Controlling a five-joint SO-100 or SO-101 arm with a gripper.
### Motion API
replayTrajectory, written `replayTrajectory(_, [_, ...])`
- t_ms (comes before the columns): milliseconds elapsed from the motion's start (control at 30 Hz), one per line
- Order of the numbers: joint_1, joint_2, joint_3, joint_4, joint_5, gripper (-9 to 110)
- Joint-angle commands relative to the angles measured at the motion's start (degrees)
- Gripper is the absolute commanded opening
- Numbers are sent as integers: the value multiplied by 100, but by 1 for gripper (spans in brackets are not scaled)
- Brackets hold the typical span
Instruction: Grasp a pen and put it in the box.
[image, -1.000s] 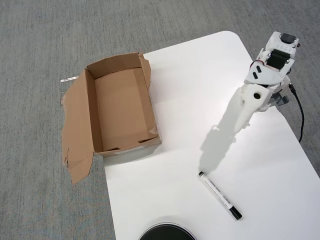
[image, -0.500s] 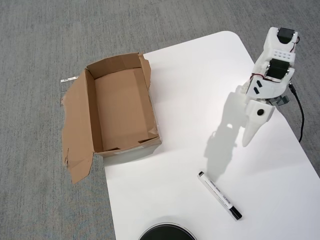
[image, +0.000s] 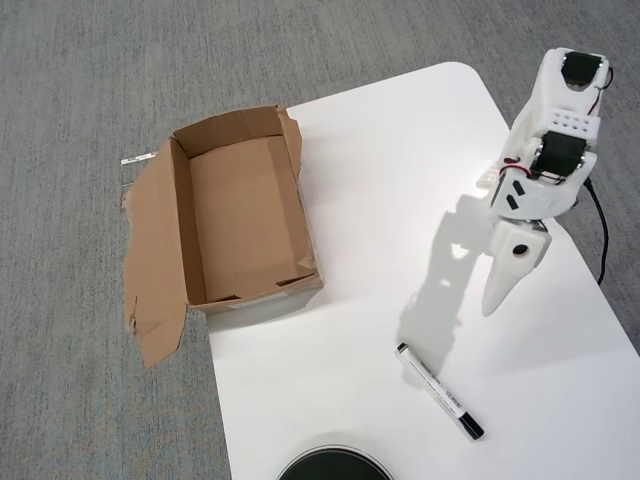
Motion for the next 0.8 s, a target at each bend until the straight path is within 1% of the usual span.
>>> replayTrajectory(0, [13, -949, -1015, 0, -40, 1])
replayTrajectory(167, [13, -1811, -1789, 237, -48, 1])
replayTrajectory(400, [13, -2452, -2931, 1942, -48, 1])
replayTrajectory(500, [13, -2777, -3529, 2479, -48, 1])
replayTrajectory(767, [22, -4148, -5067, 2558, -48, 2])
